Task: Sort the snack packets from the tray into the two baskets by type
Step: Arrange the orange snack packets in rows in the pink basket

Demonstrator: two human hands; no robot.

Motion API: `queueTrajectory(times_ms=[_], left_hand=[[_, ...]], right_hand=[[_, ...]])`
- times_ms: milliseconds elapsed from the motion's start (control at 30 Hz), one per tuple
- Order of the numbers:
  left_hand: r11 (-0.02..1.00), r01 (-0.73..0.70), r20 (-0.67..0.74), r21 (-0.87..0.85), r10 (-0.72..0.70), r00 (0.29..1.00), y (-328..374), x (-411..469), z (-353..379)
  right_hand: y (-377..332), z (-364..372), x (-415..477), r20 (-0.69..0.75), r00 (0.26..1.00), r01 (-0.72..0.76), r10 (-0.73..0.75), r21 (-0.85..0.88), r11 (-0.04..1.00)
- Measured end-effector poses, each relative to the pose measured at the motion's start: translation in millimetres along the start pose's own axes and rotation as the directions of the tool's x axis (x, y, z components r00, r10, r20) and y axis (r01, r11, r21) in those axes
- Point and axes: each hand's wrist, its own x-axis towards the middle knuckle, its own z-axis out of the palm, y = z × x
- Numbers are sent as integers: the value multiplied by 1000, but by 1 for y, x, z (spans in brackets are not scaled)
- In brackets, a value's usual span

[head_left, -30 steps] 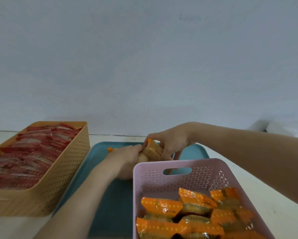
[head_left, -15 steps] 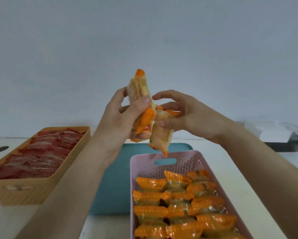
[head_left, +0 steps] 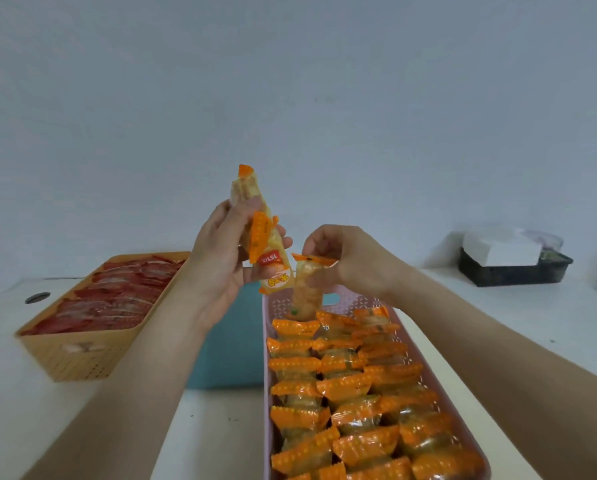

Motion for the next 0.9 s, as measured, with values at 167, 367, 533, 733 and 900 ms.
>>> queueTrajectory(times_ms=[167, 367, 533, 733, 900], left_hand=[[984, 177, 72, -17, -176, 982, -27, -7, -4], [968, 249, 64, 26, -251, 966, -40, -9, -8], [964, 239, 55, 116, -246, 968, -39, -7, -18], [974, 93, 5, 206, -96, 995, -25, -4, -20], [774, -175, 127, 608, 123, 984, -18, -3, 3]], right_hand=[[14, 8, 0, 82, 996, -8, 31, -264, 964], [18, 19, 2, 119, 993, 49, 25, -580, 813], [9, 12, 0, 191, 973, 16, 130, -616, 788], [-4, -8, -9, 284, 941, -10, 185, -523, 852], [-13, -18, -22, 100, 993, -90, 69, 222, 971]])
